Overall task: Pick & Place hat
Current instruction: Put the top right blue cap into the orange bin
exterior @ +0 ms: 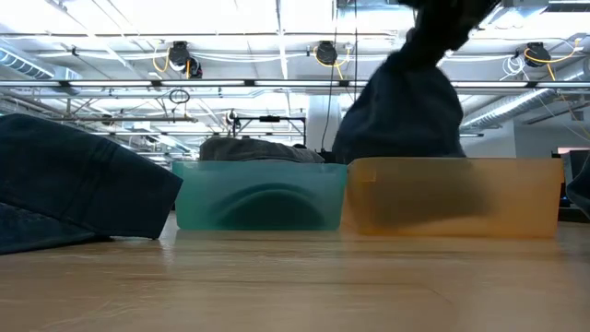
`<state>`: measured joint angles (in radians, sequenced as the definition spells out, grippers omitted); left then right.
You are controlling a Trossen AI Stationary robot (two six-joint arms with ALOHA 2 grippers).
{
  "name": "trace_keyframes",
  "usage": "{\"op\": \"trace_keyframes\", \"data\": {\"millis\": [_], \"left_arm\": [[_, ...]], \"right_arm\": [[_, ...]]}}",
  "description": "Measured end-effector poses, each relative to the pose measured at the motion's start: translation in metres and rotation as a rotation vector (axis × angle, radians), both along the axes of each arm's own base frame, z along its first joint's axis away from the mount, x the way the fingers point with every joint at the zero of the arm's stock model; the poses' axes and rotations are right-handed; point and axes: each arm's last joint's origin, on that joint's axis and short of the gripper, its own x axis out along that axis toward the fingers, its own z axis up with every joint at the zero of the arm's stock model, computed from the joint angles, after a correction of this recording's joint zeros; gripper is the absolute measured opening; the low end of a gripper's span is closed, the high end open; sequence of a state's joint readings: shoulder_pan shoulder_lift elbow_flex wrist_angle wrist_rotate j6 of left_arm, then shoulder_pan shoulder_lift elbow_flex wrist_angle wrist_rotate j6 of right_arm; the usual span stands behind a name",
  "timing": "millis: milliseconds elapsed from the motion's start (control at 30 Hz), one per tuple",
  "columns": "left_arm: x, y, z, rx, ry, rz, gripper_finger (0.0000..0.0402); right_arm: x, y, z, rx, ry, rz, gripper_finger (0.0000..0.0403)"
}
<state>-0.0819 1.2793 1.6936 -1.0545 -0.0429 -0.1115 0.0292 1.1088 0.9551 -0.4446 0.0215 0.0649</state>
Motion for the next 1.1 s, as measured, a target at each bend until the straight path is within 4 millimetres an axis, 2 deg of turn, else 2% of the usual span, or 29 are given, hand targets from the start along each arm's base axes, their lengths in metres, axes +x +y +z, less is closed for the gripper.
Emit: {"op": "trace_keyframes", "data": {"millis": [233,400,567,700,833,967,1100], "left_arm": [[-0.001,0.000,-0.002,-0.001,0.024,0.002,0.0158],[-0.002,0.000,-0.003,0.000,0.038,0.002,0.0159],[-0.002,0.001,-0.004,0.003,0.045,0.003,0.0159],[-0.002,0.001,-0.004,-0.009,0.046,0.012,0.0159],[-0.003,0.001,-0.004,-0.016,0.047,0.018,0.0159],[-0.003,0.001,-0.004,-0.016,0.051,0.018,0.0159],[-0.003,0.001,-0.004,-0.016,0.051,0.018,0.0159]], "right_arm": [[-0.006,-0.027,-0.035,0.054,0.065,-0.046,0.0000],[-0.010,-0.036,-0.062,0.082,0.040,-0.038,0.0000],[-0.013,-0.042,-0.077,0.068,0.000,-0.070,0.0011],[-0.014,-0.044,-0.078,0.038,0.000,-0.089,0.0056],[-0.017,-0.047,-0.073,-0.091,-0.012,-0.136,0.0123],[-0.024,-0.051,-0.063,-0.226,-0.034,-0.266,0.0185],[-0.027,-0.047,-0.059,-0.155,-0.071,-0.268,0.0219]]}}
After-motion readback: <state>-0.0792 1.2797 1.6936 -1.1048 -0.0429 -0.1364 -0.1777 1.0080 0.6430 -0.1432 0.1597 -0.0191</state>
